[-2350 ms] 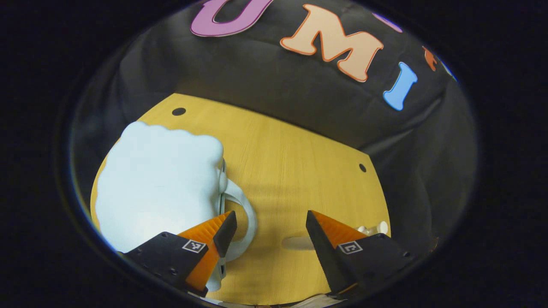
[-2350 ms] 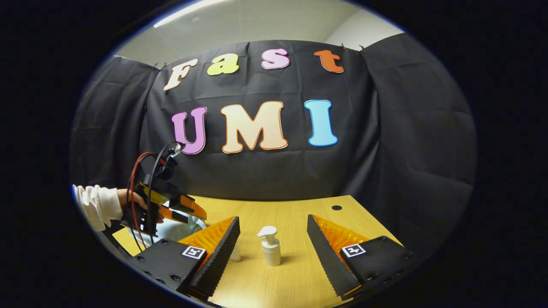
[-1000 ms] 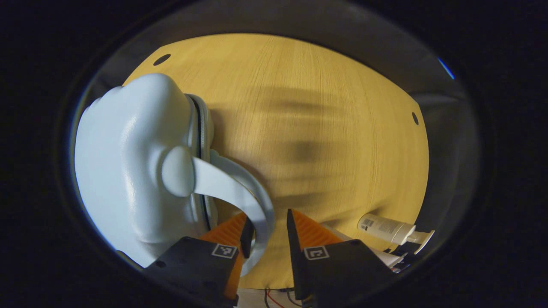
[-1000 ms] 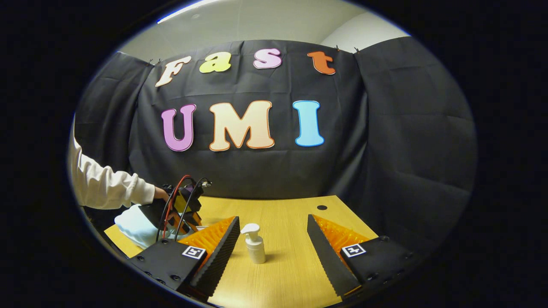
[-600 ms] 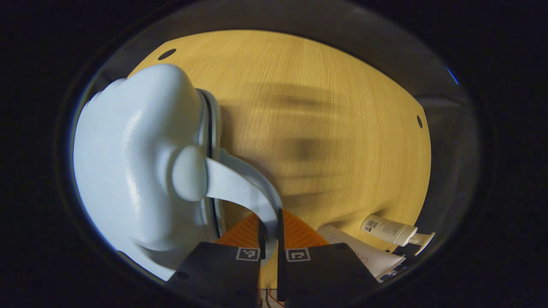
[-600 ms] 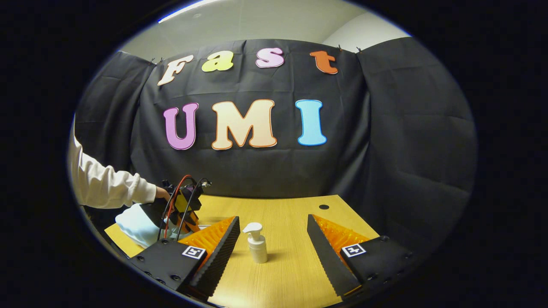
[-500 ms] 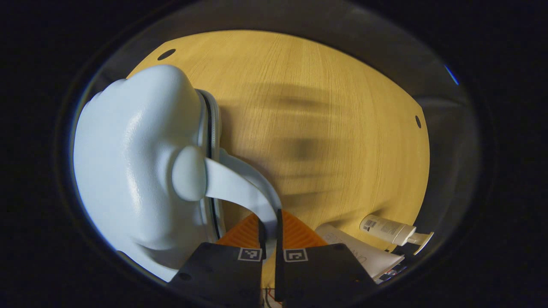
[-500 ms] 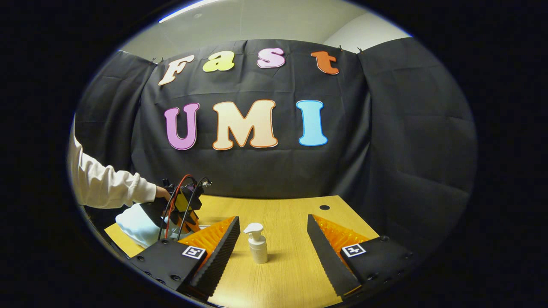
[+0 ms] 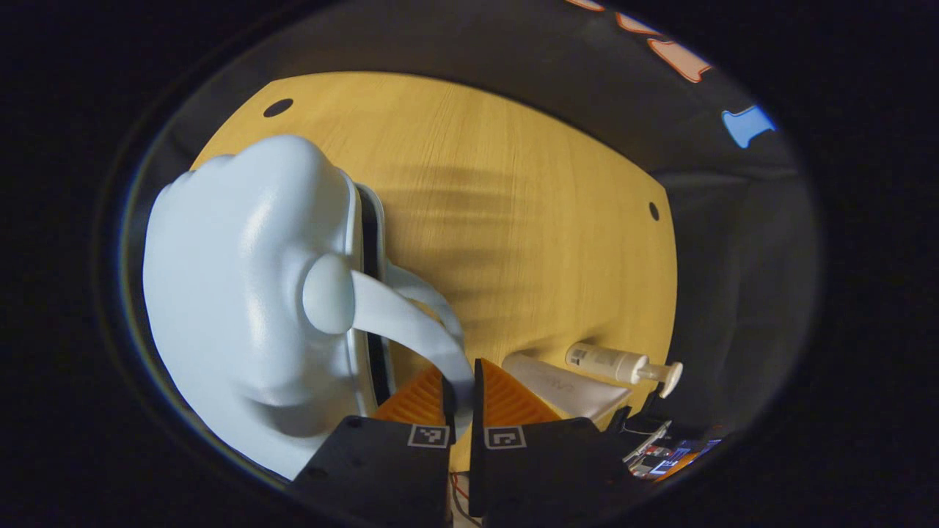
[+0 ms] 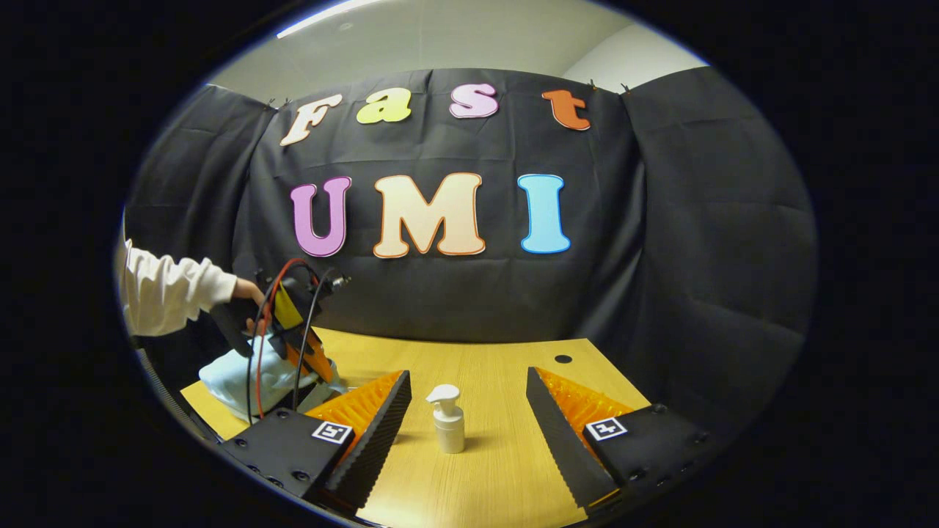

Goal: First open the suitcase, pack the skin care products into it, and then close the suitcase.

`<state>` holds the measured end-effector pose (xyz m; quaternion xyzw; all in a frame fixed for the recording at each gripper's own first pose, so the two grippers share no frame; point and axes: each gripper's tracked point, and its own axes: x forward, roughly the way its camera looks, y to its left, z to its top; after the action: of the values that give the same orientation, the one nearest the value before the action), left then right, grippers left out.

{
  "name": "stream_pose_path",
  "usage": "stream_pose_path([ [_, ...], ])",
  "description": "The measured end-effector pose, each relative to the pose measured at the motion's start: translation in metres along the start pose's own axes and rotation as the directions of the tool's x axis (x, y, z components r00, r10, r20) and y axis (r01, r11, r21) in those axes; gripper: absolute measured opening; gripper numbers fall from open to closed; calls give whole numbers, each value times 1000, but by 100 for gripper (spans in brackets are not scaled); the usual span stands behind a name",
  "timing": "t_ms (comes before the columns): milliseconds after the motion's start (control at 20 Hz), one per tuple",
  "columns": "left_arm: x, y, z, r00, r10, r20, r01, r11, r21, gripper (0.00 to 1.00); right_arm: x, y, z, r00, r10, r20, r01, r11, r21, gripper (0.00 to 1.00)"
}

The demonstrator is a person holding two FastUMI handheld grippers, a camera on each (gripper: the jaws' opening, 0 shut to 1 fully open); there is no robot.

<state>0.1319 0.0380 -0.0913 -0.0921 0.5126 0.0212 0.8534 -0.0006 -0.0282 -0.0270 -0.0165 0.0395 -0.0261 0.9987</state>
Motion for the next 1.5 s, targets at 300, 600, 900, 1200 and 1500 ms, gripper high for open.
stream_pose_path([
  [300, -105, 14, -4, 993, -81, 90, 79, 997, 27, 3, -2, 15, 5, 1000, 24, 18, -24, 1000, 8, 99],
  [600, -201, 85, -6, 979, -41, 200, 38, 999, 17, 4, -2, 33, 17, 998, 45, 46, -45, 999, -3, 99],
  [900, -249, 168, -5, 963, 43, 266, -54, 998, 34, 3, -5, 54, 23, 996, 69, 55, -69, 998, 8, 99],
  [1200, -258, 270, -12, 924, 240, 298, -268, 962, 58, 3, -4, 57, 25, 997, 43, 59, -46, 997, 56, 99],
  [1500, -244, 328, -25, 916, 200, 349, -214, 977, 1, 3, -2, 53, 26, 999, 5, 46, -7, 999, 44, 99],
])
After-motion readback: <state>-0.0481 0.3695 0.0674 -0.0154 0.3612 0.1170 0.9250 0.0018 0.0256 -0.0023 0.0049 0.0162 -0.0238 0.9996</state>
